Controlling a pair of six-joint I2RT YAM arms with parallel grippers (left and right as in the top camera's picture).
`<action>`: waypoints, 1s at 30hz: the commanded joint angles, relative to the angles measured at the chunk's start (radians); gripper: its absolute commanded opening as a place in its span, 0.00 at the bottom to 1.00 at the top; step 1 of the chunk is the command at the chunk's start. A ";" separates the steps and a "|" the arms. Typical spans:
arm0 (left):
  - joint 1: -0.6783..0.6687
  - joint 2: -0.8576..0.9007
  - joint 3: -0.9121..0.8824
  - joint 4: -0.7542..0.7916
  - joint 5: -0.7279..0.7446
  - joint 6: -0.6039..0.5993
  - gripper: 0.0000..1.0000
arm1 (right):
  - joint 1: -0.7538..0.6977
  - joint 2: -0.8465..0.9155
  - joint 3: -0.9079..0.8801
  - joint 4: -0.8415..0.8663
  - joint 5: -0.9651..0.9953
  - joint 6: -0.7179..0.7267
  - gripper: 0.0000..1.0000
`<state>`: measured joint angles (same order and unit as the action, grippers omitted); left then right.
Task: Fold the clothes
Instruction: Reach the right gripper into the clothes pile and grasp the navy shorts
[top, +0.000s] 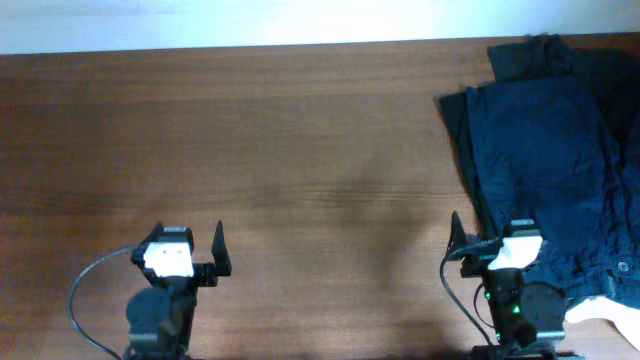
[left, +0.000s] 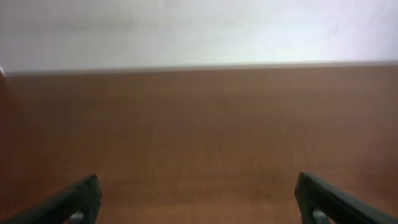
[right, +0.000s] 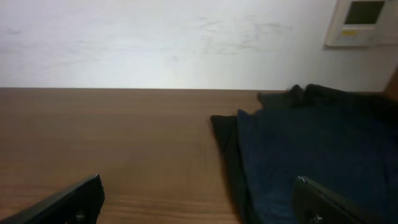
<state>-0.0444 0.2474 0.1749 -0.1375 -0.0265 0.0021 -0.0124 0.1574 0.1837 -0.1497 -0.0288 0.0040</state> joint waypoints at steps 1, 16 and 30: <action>0.006 0.235 0.180 -0.034 0.003 -0.010 0.99 | 0.003 0.190 0.125 0.003 0.068 0.001 0.99; 0.006 0.769 0.577 -0.283 0.023 -0.010 0.99 | -0.161 1.319 0.856 -0.155 0.127 -0.047 0.89; 0.006 0.786 0.577 -0.275 0.023 -0.010 0.99 | -0.196 1.771 0.856 0.199 0.066 -0.048 0.79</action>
<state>-0.0437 1.0325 0.7315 -0.4152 -0.0151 0.0017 -0.2096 1.9182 1.0302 0.0402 0.0841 -0.0521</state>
